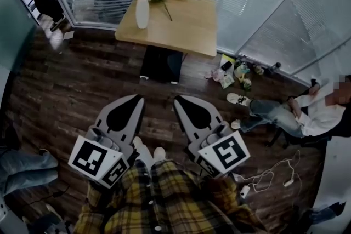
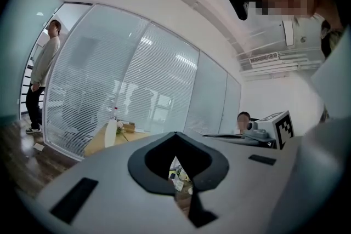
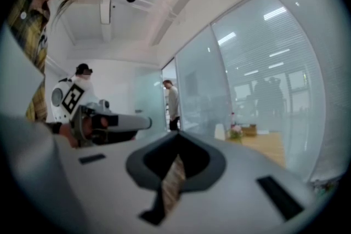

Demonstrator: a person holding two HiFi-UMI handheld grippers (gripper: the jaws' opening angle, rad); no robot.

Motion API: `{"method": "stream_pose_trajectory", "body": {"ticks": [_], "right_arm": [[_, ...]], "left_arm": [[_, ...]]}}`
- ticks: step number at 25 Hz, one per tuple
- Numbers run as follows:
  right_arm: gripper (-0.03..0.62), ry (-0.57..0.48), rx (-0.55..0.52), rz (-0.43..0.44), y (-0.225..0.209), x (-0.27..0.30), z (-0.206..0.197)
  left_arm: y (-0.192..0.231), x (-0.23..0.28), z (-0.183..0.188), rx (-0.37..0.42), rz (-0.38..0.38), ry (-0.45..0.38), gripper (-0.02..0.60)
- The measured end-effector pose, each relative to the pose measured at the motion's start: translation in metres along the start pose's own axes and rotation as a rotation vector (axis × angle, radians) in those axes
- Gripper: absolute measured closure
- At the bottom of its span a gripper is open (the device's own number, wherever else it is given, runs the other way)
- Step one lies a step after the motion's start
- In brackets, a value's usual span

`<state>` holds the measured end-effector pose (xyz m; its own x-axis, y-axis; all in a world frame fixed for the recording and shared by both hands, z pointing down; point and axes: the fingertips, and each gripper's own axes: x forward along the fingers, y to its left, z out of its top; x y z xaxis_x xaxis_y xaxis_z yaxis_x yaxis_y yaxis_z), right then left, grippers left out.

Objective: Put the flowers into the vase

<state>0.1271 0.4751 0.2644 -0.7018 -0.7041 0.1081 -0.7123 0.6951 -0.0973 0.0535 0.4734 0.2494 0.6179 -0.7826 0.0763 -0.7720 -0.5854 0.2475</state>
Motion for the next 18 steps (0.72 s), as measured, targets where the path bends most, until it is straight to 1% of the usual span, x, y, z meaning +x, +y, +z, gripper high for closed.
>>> {"method": "stream_pose_trajectory", "body": {"ticks": [5,9,13,18], "right_arm": [[0.580,0.013,0.025,-0.002,0.000,0.012,-0.007],[0.580,0.024,0.045,-0.024,-0.008,0.030,-0.011],[0.580,0.034,0.060,-0.047,-0.014,0.056,-0.011],[0.580,0.030,0.073,-0.085,-0.026,0.099,-0.009]], "left_arm": [[0.011,0.004,-0.003,-0.012,0.003,0.005,0.571],[0.030,0.014,-0.003,-0.019,-0.010,0.016,0.571],[0.058,0.025,0.002,-0.025,-0.030,0.028,0.571],[0.104,0.042,0.015,-0.020,-0.058,0.029,0.571]]}}
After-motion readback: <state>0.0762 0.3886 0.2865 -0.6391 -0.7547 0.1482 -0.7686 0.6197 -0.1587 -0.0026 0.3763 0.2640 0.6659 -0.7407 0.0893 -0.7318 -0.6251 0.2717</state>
